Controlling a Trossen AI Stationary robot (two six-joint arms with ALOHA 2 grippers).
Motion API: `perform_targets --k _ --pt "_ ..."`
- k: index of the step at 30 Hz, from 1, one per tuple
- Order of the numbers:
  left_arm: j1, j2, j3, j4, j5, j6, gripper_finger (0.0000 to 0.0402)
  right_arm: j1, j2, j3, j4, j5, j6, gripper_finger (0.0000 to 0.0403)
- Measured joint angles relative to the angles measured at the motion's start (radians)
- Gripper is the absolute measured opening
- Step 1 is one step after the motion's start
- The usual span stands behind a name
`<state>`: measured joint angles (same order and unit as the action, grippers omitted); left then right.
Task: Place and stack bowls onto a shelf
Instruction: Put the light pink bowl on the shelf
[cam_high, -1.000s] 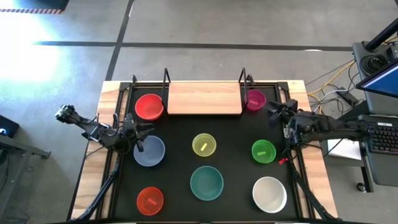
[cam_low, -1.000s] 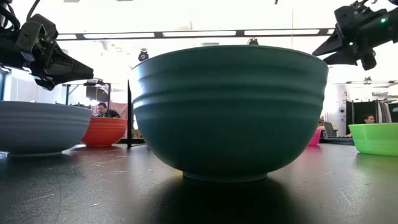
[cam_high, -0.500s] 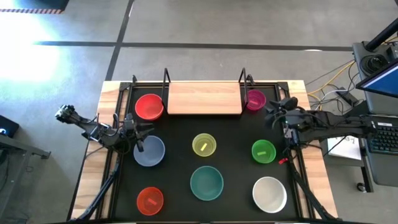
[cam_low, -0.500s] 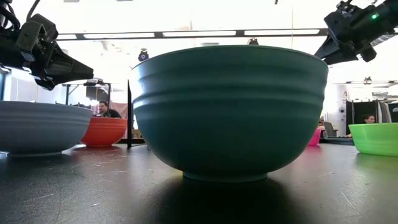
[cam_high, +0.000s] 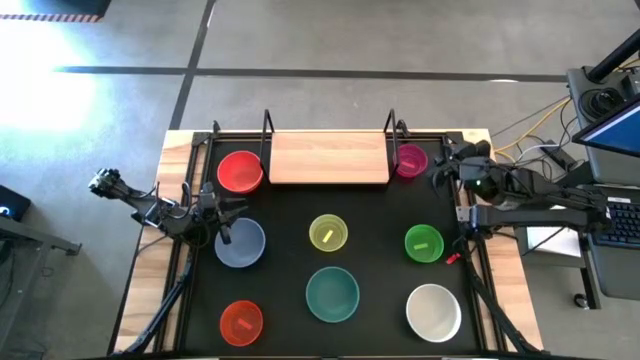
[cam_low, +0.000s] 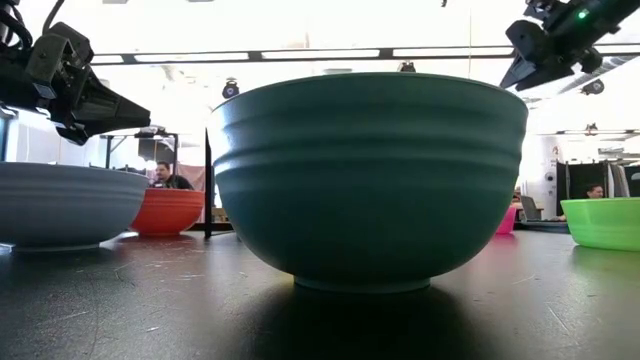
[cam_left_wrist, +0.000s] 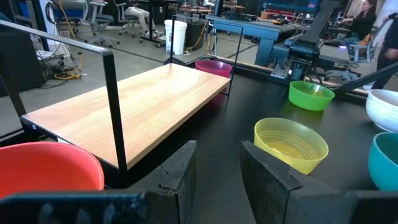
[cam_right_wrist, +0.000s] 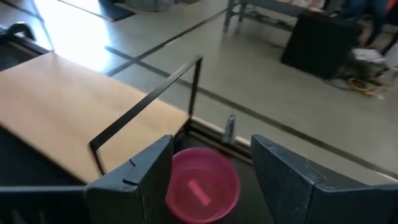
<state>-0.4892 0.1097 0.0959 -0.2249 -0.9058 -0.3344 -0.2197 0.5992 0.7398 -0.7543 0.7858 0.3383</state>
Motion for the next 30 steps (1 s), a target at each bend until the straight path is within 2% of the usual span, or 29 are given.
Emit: perform_targets --k 13,19,21,26,30 --pt "0.0 0.0 0.0 0.0 0.0 0.0 0.0104 -0.236 0.111 0.124 0.001 -0.01 -0.199 0.0206" --pt "0.0 0.0 0.0 0.0 0.0 0.0 0.0104 -0.359 0.197 0.19 -0.005 -0.028 -0.235 0.0206" --pt "0.0 0.0 0.0 0.0 0.0 0.0 0.0104 -0.4 0.228 0.214 -0.026 -0.097 -0.232 0.0206" --pt "0.0 0.0 0.0 0.0 0.0 0.0 0.0104 -0.491 0.323 0.269 -0.146 -0.354 -0.207 0.0205" --pt "0.0 0.0 0.0 0.0 0.0 0.0 0.0104 -0.533 0.408 0.28 -0.254 -0.49 -0.205 0.0206"
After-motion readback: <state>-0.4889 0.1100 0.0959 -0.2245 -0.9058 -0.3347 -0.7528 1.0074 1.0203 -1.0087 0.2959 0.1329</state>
